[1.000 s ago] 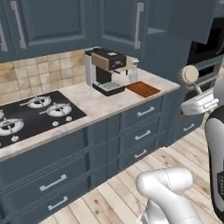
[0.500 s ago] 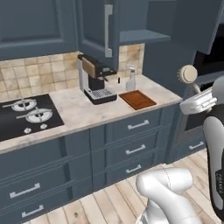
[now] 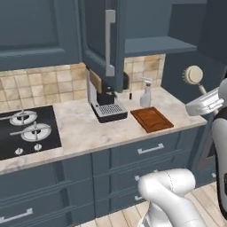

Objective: Grab the spray bottle from the cabinet, then place it next to the cutting board for sanitizing. Then grab the dish brush from the countertop next to the sink and place it next to the cutting board.

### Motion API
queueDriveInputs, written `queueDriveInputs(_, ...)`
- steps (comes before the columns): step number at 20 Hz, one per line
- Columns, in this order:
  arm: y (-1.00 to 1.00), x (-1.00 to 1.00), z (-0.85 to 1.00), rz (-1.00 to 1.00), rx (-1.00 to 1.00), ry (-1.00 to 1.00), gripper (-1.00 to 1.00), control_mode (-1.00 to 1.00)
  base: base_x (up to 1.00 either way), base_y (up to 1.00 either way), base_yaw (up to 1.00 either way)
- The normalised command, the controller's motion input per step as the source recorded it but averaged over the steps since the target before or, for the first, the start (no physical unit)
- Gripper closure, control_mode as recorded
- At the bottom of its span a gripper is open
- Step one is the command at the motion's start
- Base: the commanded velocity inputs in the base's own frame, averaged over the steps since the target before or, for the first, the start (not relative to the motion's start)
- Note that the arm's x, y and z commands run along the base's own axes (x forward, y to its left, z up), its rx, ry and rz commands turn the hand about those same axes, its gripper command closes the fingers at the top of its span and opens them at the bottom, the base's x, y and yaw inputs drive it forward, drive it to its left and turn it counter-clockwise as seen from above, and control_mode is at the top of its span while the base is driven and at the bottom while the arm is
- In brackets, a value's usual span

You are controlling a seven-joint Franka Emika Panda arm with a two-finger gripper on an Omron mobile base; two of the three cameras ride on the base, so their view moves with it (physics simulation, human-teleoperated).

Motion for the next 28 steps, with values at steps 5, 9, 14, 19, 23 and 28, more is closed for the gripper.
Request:
queueDriveInputs(5,0.0,0.0,0.0,0.0,0.0,0.0,1.0,1.0,0.82,-0.45,0.16)
queueDriveInputs(9,0.0,0.0,0.0,0.0,0.0,0.0,1.0,1.0,0.39,-0.71,0.26)
queueDriveInputs(14,0.0,0.0,0.0,0.0,0.0,0.0,1.0,1.0,0.11,-0.47,0.29)
queueDriveInputs(19,0.0,0.0,0.0,0.0,0.0,0.0,1.0,1.0,0.06,0.0,0.1)
queueDriveInputs(23,0.0,0.0,0.0,0.0,0.0,0.0,1.0,1.0,0.44,0.0,0.01)
queueDriveInputs(28,0.0,0.0,0.0,0.0,0.0,0.0,1.0,1.0,0.52,-0.23,0.02)
